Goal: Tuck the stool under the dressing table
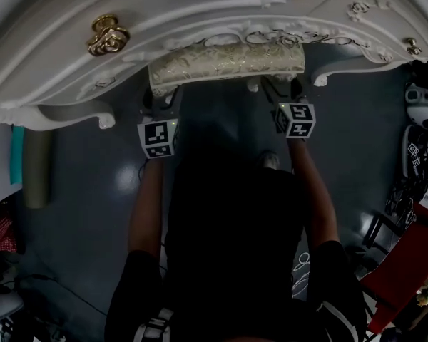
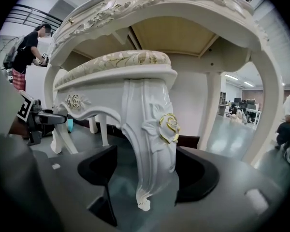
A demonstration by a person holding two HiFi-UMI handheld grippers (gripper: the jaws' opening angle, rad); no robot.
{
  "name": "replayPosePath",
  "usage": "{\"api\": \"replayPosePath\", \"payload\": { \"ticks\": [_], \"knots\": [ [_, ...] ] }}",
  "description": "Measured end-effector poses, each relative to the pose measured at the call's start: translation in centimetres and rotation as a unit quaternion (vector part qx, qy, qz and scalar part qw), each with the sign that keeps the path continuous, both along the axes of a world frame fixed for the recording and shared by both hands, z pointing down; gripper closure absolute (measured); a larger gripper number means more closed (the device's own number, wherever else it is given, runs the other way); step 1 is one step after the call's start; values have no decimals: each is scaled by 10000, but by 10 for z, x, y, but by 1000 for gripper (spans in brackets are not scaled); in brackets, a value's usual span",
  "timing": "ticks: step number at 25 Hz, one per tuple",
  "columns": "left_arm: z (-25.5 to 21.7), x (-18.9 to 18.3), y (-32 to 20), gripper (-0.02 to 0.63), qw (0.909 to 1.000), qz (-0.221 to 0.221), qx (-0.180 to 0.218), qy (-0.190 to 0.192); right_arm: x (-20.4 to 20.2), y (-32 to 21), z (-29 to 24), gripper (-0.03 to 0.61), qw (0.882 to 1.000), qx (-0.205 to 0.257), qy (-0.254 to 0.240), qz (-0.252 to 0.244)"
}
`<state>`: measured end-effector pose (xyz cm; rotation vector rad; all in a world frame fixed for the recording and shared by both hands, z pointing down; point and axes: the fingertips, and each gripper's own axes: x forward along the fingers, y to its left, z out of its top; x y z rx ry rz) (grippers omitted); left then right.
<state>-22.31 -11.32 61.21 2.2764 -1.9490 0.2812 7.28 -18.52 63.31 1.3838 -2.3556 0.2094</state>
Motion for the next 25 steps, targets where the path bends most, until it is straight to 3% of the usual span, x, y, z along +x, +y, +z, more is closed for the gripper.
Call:
{"api": "replayPosePath", "payload": {
  "ticks": [9,12,18,25],
  "knots": [
    [8,-2,8,307,9996,146,-250,69,13,29,-8,249,9979,-533,289,213],
    [10,-4,10,307,9996,99,-277,54,18,38,-10,305,9967,-671,455,95],
    [7,-5,10,307,9995,-89,-287,74,19,46,-5,359,9973,-689,262,32],
    [7,-3,8,307,9982,-443,-399,75,29,44,-1,544,9981,-622,5,43]
  ]
}}
